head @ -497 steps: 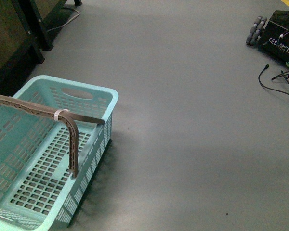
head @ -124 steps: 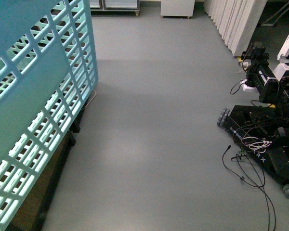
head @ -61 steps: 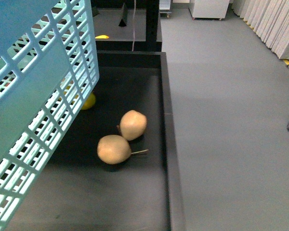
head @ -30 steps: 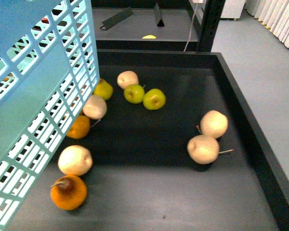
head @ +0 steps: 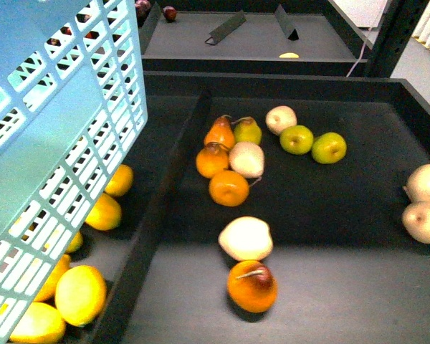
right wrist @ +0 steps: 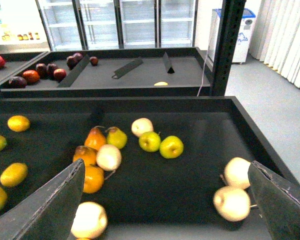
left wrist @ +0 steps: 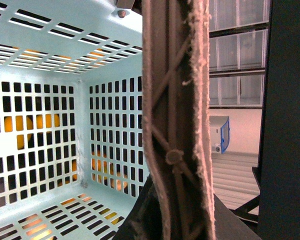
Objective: Pick lemon and mango into basket
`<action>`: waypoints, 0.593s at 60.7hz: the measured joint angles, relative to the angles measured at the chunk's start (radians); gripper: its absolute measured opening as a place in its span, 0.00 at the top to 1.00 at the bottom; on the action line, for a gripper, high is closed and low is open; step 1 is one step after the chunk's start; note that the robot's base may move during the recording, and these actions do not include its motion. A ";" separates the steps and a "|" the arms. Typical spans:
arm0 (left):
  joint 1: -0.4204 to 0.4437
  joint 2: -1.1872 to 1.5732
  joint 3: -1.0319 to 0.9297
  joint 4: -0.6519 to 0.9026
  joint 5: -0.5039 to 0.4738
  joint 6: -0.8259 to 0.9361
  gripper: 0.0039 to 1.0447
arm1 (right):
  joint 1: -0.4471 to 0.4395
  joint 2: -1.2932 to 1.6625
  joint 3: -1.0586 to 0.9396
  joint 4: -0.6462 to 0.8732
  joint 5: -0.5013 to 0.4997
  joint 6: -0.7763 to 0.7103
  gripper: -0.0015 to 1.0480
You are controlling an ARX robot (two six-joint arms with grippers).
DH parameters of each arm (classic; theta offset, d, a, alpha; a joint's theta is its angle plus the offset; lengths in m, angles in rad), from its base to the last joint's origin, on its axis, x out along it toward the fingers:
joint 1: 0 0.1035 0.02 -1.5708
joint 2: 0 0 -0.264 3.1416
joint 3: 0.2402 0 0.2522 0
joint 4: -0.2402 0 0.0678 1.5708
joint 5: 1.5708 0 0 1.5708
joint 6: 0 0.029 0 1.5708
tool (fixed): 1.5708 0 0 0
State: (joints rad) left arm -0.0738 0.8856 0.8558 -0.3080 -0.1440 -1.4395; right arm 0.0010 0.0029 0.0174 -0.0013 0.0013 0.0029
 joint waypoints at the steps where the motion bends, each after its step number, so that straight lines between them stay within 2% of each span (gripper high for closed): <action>1: 0.000 0.000 0.000 0.000 0.001 0.000 0.95 | 0.000 0.000 0.000 0.000 0.000 0.000 0.08; 36: 0.000 -0.002 0.000 0.000 0.003 0.000 0.95 | 0.000 0.000 0.000 0.000 -0.001 0.000 0.08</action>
State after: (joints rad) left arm -0.0734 0.8841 0.8558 -0.3080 -0.1406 -1.4391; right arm 0.0010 0.0029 0.0174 -0.0013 0.0006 0.0029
